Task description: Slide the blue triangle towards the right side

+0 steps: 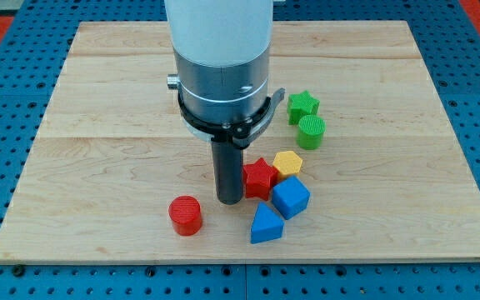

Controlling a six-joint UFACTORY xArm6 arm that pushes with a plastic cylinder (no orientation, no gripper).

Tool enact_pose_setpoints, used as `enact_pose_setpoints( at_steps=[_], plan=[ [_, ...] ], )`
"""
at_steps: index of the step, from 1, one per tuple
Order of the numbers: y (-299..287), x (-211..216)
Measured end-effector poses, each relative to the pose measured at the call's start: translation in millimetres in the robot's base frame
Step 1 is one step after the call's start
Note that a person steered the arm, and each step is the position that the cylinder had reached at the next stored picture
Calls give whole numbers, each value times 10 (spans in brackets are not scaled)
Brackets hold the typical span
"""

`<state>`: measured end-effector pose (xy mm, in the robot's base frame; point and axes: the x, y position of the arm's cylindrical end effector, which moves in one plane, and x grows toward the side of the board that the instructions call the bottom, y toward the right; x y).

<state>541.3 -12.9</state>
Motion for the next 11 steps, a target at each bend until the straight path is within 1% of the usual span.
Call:
enact_pose_setpoints(
  at_steps=[1,3,5,6,7,8,9,10,11],
  plan=[
    [335,-66],
    [438,-55],
    [412,-68],
    [261,31],
    [-80,35],
    [-363,355],
    [-194,614],
    [149,533],
    [240,410]
  ],
)
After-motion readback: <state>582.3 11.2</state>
